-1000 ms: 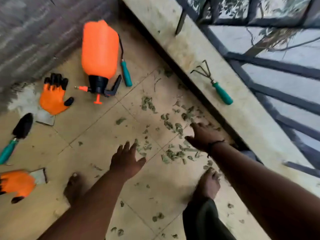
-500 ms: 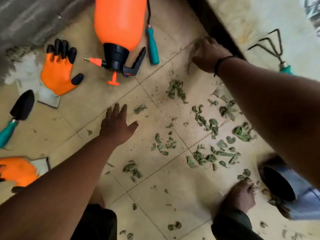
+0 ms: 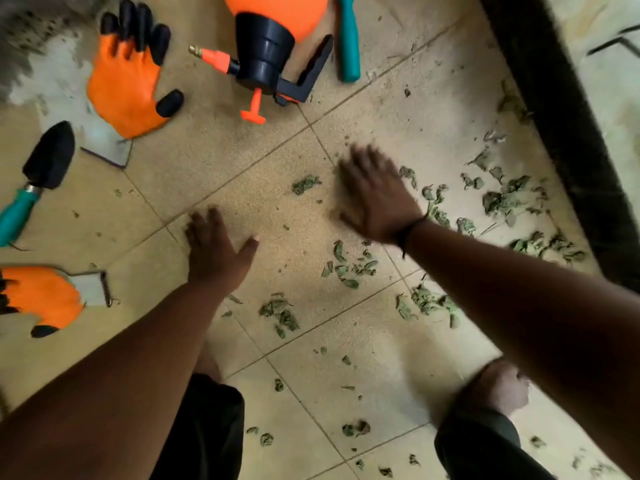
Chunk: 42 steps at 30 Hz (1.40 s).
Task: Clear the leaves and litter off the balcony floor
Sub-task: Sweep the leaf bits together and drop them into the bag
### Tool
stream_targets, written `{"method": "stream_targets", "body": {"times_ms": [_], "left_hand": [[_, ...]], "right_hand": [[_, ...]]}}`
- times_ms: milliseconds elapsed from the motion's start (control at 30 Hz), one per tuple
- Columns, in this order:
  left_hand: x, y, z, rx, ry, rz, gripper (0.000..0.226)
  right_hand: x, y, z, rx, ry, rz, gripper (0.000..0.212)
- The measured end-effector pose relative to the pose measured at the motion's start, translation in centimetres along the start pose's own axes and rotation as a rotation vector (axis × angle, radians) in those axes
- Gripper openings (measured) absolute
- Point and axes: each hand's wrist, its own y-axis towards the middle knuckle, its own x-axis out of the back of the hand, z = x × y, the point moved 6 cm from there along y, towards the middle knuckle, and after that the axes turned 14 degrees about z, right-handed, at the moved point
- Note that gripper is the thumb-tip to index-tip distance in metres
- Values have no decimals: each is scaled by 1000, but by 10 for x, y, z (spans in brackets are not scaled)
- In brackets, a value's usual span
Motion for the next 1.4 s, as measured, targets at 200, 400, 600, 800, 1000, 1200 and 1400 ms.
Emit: {"method": "stream_targets", "body": {"times_ms": [200,400,600,800,1000,1200,1400], "left_hand": [[-61,-55,-37,-541,281,247,90],[-39,-46,2,-434,211,21,79],[14,-1,30,-322,426,-115,86],[15,5,-15,-478,537,-86,84],[-3,-3,-97,-684,602,-68,83],[-1,1,-144,-698,608,-79,84],[1,5,-191,-702,600,-63,83]], "right_hand": [[-74,-38,76,190,-52,-18,76],[-48,-1,127,117,-142,-160,68],[-42,52,109,-38,-201,-110,94],[-15,-3,-7,-652,115,-196,112],[55,6,-46,-543,47,-242,99],[65,35,-47,-317,56,-160,76],[6,-39,-23,34,64,-96,61]]}}
